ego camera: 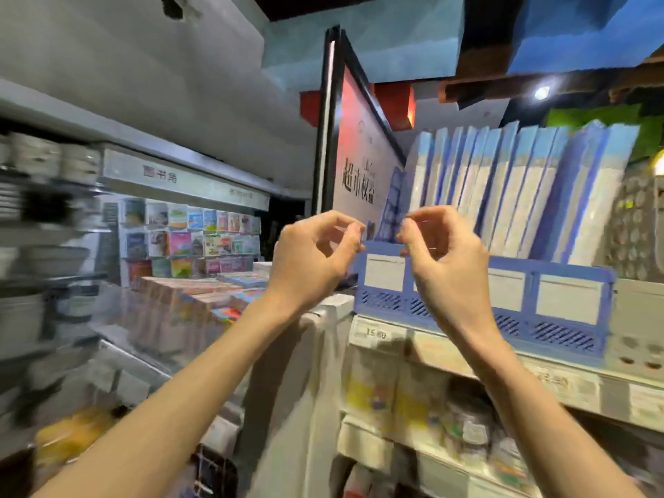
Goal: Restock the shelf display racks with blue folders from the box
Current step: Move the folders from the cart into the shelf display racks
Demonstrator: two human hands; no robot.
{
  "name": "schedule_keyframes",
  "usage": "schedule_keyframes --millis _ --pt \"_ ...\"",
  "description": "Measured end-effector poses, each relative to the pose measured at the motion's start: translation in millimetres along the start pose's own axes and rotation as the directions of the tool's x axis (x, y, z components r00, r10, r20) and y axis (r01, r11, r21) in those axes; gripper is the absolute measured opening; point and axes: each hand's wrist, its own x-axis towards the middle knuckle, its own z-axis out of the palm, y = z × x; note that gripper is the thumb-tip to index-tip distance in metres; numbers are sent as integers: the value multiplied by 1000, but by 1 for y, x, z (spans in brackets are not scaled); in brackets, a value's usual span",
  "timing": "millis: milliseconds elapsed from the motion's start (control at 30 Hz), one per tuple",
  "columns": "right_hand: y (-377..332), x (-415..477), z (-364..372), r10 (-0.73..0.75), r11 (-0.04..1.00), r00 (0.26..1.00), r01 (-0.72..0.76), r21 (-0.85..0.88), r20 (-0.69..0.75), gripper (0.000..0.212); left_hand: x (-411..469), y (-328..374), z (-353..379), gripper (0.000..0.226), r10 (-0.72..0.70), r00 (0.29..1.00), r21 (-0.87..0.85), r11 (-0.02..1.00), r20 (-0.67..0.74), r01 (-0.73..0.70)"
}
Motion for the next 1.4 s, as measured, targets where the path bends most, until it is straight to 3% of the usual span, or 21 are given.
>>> schedule_keyframes --millis 300,500,667,800,967,1167,1300,1400 --pt "-87 -85 185 114 972 979 -146 185 171 4 -63 -65 -199 21 -204 975 -169 968 -88 187" --pt "-131 -131 283 158 940 958 -220 259 241 5 -103 -113 -303 19 -255 960 -47 967 -118 251" --pt "-150 -197 367 339 830 865 -460 315 369 3 -149 -159 -373 19 -371 908 7 925 -196 379" --pt "-159 -264 426 392 744 796 -569 350 461 5 -195 -195 -418 17 -482 843 56 860 -241 507" --pt "-151 -340 510 461 667 646 -704 242 609 5 -264 -241 -478 14 -612 707 140 712 -355 688" --pt "-133 -419 609 519 552 416 -830 79 746 10 -362 -310 -552 13 -764 491 301 393 -418 869" --pt "-112 -475 659 531 437 174 -895 -92 830 9 -412 -345 -585 8 -817 315 322 168 -483 932" --pt "-98 -513 686 558 280 -30 -934 -222 829 9 -438 -365 -600 13 -848 179 274 41 -499 961"
